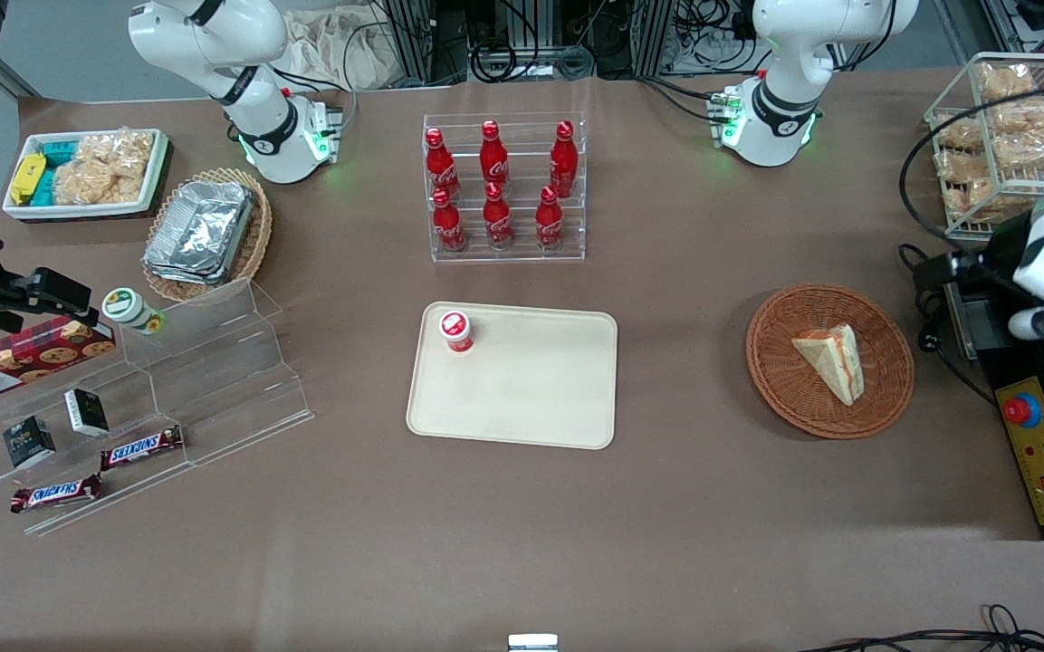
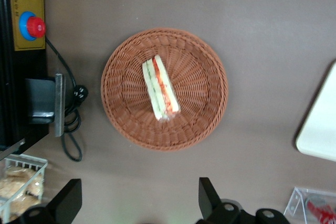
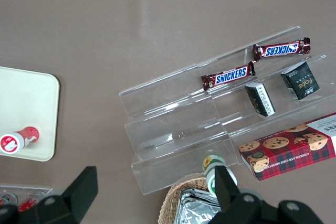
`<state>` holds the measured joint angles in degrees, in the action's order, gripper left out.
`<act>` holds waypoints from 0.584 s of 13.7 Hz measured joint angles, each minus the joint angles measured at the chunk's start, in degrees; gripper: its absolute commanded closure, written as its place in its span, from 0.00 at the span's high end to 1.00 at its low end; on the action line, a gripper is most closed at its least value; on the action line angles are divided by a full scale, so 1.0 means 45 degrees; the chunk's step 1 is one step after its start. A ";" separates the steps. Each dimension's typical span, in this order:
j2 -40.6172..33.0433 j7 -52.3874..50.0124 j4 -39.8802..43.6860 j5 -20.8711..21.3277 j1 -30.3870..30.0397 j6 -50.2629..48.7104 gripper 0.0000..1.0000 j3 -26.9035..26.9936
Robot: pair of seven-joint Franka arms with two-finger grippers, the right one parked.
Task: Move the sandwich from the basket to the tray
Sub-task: 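Move the left gripper over the wicker basket above the sandwich, then lower the left gripper and close it on the wrapped sandwich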
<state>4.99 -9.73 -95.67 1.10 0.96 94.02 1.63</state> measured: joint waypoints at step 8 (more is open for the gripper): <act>0.1528 -0.2516 -0.1745 0.0001 -0.0032 0.2957 1.00 0.0064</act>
<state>11.87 -21.06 -103.52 1.10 0.82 107.33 1.92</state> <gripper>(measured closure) 0.000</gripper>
